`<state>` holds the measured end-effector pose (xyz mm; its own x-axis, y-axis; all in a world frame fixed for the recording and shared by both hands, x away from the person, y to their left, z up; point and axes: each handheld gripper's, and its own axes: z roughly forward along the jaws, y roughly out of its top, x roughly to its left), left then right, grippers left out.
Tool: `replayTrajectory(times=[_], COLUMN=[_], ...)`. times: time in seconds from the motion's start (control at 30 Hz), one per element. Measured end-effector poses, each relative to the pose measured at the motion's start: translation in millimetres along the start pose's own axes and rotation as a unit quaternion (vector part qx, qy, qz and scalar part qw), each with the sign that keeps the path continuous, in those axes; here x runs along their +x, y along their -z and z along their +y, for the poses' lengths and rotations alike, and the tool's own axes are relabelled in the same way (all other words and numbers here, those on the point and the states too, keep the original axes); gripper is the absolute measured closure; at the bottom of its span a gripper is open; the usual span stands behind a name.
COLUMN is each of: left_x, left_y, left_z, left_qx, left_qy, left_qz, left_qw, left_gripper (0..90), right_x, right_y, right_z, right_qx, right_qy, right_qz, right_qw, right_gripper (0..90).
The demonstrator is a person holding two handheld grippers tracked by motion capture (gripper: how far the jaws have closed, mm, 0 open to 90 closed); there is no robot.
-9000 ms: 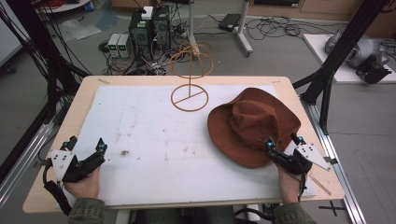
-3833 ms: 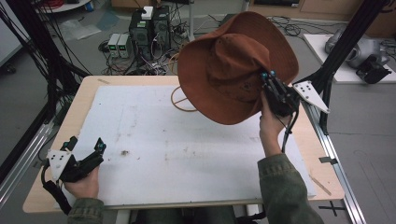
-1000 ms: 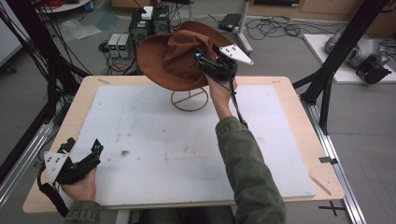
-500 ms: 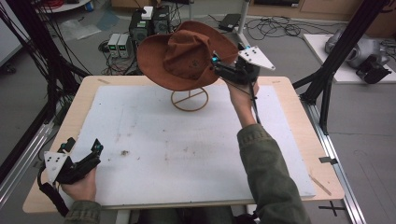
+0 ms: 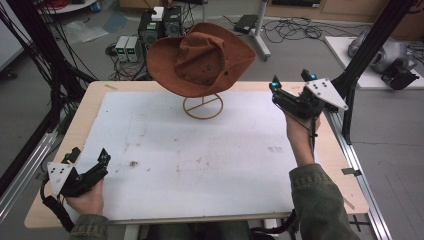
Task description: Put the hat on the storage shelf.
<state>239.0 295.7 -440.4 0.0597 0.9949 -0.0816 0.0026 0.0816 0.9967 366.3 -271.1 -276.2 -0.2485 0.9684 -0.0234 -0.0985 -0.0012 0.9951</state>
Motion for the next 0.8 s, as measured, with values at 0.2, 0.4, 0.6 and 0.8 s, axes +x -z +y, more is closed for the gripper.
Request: replayTrajectory(times=[0.2, 0.4, 0.6, 0.8], left_x=[0.8, 1.7, 1.4, 0.8], left_y=[1.7, 2.0, 1.7, 1.1], left_z=[0.6, 0.3, 0.0, -0.4], left_qx=[-0.002, -0.003, -0.001, 0.002], left_qy=[0.001, 0.001, 0.0, -0.002], left_qz=[0.006, 0.013, 0.019, 0.019], left_qw=[1.0, 0.9999, 0.9998, 0.9998], left_gripper=[14.5, 14.5, 14.5, 14.5], right_x=[-16.6, -28.9, -29.8, -28.4], right_y=[28.6, 57.4, 85.4, 103.0], right_z=[-24.7, -54.0, -88.6, -123.8], right_qx=[0.026, 0.037, 0.04, 0.059], right_qy=[-0.037, -0.034, -0.039, -0.036], right_qz=[-0.047, -0.065, -0.075, -0.085], right_qw=[0.9978, 0.9966, 0.9956, 0.994], right_gripper=[11.5, 11.5, 11.5, 11.5])
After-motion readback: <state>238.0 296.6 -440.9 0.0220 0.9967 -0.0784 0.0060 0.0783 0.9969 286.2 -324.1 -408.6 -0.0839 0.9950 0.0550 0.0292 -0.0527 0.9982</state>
